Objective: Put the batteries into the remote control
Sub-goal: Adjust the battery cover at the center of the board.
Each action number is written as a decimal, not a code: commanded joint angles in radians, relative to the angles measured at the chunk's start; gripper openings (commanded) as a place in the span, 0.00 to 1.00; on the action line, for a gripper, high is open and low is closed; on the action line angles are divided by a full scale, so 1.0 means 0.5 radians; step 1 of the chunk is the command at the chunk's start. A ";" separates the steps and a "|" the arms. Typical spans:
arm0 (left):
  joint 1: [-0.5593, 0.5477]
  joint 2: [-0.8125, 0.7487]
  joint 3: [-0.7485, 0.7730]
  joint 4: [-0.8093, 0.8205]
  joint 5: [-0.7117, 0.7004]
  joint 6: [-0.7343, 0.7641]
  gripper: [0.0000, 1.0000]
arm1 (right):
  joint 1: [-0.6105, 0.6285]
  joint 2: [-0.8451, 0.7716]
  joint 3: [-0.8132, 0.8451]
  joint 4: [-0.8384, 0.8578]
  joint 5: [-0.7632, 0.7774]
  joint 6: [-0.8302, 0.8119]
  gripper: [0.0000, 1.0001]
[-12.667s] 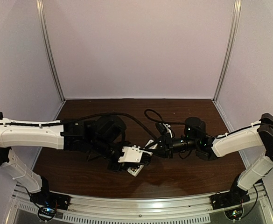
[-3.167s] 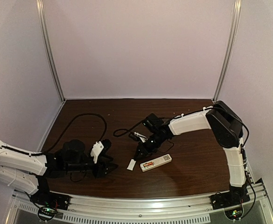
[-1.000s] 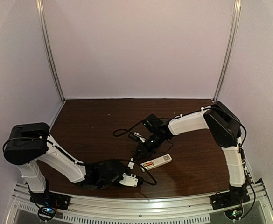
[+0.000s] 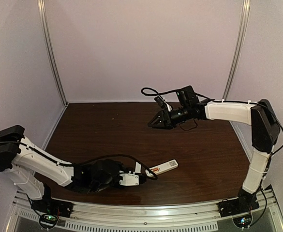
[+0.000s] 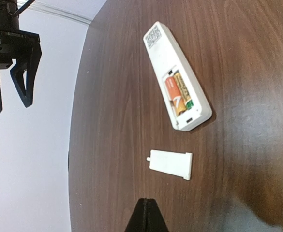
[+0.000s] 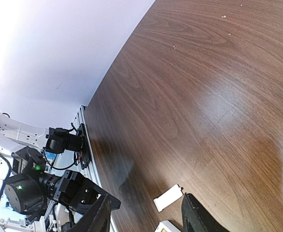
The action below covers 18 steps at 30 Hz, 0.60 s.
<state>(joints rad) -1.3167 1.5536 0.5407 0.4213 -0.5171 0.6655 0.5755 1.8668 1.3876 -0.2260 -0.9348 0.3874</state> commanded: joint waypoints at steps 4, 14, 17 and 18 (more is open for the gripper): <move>0.179 -0.096 0.271 -0.745 0.606 -0.435 0.00 | -0.053 -0.068 -0.193 0.072 -0.005 -0.041 0.48; 0.319 -0.250 0.132 -0.536 0.920 -0.449 0.35 | 0.227 0.398 0.129 -0.125 0.046 -0.093 0.20; 0.324 -0.170 0.148 -0.527 0.924 -0.438 0.35 | 0.276 0.516 0.147 -0.054 0.036 -0.024 0.14; 0.323 -0.141 0.156 -0.521 0.916 -0.440 0.35 | 0.283 0.544 0.143 -0.035 0.030 -0.013 0.13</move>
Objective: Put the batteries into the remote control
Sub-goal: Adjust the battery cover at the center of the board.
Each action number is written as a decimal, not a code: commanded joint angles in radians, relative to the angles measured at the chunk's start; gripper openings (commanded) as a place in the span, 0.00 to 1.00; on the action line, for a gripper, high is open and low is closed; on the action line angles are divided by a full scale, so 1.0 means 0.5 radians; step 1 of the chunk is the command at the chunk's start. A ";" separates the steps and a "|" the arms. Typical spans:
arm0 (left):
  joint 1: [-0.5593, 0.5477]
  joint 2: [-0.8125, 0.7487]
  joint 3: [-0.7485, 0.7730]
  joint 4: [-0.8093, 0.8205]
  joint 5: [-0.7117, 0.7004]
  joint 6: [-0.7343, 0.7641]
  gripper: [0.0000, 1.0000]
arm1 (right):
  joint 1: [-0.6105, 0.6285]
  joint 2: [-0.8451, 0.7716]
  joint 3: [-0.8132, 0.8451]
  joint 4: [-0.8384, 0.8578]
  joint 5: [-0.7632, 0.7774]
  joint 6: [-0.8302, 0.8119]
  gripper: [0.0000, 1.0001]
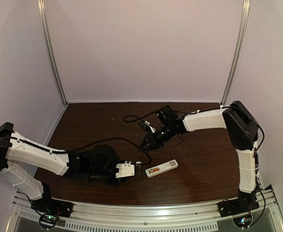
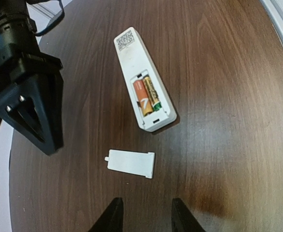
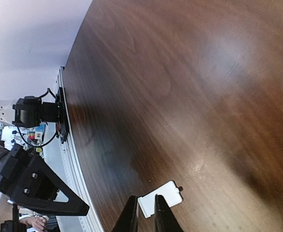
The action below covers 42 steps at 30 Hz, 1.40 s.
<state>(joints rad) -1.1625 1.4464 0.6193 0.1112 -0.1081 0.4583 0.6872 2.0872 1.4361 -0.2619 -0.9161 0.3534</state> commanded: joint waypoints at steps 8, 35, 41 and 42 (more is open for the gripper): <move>0.018 0.168 -0.030 0.243 0.103 -0.053 0.34 | 0.074 0.235 0.049 0.097 -0.051 0.091 0.08; 0.021 0.295 0.003 0.295 0.072 -0.035 0.34 | 0.104 0.361 0.080 0.052 -0.112 0.081 0.04; 0.023 0.315 0.010 0.304 0.081 -0.028 0.34 | 0.104 0.396 0.102 -0.009 -0.068 0.047 0.04; 0.024 0.323 0.010 0.308 0.081 -0.026 0.34 | 0.104 0.399 0.108 -0.026 -0.063 0.035 0.04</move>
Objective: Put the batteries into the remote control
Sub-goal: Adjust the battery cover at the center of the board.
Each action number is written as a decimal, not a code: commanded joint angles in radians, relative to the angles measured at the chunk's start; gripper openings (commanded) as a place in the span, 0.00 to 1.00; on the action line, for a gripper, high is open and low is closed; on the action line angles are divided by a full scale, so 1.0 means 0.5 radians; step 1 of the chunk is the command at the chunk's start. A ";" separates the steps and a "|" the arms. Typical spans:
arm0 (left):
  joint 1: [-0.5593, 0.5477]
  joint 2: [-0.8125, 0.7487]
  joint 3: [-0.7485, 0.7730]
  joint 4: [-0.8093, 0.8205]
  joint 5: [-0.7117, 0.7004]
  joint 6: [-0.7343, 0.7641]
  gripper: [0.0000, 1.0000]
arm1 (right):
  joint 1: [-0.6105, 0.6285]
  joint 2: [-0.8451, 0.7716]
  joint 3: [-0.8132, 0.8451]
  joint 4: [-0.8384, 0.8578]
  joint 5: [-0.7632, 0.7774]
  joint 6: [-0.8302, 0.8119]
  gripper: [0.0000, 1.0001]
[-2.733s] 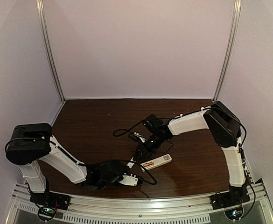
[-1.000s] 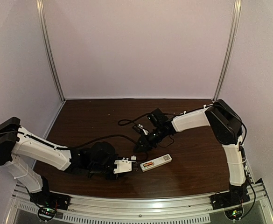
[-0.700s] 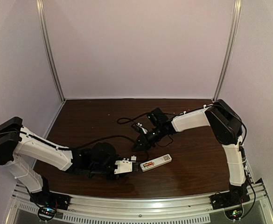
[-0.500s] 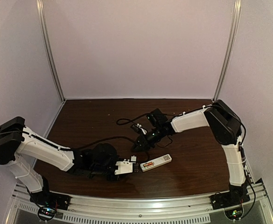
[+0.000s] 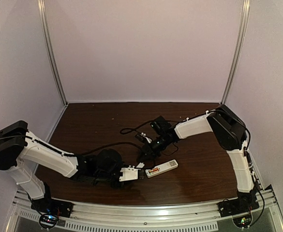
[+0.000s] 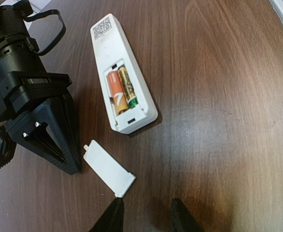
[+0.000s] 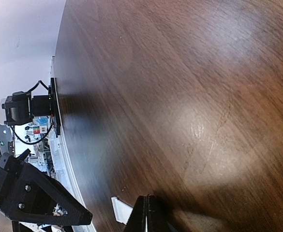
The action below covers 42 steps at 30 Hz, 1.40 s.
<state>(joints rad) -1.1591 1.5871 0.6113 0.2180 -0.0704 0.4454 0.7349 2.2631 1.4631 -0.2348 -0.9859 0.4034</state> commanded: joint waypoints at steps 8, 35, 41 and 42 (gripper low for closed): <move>0.022 0.103 0.061 0.104 0.004 0.054 0.34 | 0.009 -0.034 0.061 -0.130 0.070 -0.095 0.05; 0.107 0.129 0.056 0.191 -0.080 0.122 0.37 | 0.010 -0.109 -0.009 -0.300 0.096 -0.217 0.02; 0.114 0.169 0.090 0.201 -0.071 0.142 0.37 | 0.015 -0.097 -0.008 -0.355 0.117 -0.255 0.01; 0.113 0.173 0.090 0.204 -0.069 0.143 0.37 | 0.014 -0.097 -0.011 -0.354 0.118 -0.260 0.01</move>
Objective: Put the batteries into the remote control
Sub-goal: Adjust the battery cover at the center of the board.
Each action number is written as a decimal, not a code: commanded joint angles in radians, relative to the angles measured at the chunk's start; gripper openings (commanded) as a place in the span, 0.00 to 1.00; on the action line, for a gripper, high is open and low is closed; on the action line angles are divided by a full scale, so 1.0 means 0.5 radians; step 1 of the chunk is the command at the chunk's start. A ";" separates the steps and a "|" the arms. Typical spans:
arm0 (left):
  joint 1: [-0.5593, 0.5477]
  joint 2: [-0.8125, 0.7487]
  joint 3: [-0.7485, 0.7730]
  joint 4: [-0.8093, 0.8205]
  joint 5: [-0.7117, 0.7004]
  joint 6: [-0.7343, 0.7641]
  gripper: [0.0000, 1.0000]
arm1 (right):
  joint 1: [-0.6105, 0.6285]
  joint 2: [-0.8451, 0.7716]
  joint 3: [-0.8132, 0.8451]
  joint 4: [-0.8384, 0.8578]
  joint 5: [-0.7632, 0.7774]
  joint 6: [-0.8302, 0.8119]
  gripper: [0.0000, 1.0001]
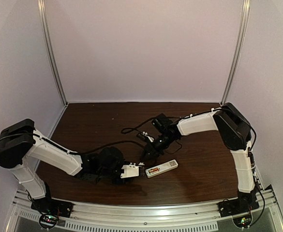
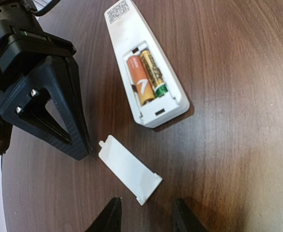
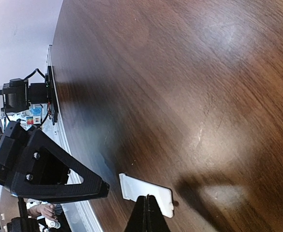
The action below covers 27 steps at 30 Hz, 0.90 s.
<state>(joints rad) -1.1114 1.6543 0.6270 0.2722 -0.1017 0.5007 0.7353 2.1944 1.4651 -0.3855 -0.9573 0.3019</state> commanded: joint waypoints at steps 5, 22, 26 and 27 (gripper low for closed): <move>0.021 0.051 0.064 0.098 -0.002 0.033 0.38 | 0.017 0.060 -0.015 -0.074 0.069 -0.076 0.01; 0.025 0.121 0.105 0.091 0.055 0.092 0.37 | 0.019 0.116 -0.003 -0.138 0.146 -0.128 0.00; 0.027 0.131 0.108 0.106 0.039 0.134 0.36 | 0.019 0.129 -0.003 -0.151 0.149 -0.136 0.00; 0.028 0.133 0.106 0.115 0.036 0.138 0.36 | 0.018 0.132 -0.002 -0.151 0.141 -0.137 0.00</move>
<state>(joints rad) -1.1057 1.7058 0.6621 0.2916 -0.0921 0.5400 0.7403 2.2166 1.4651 -0.4282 -0.9329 0.2558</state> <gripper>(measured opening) 0.362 0.010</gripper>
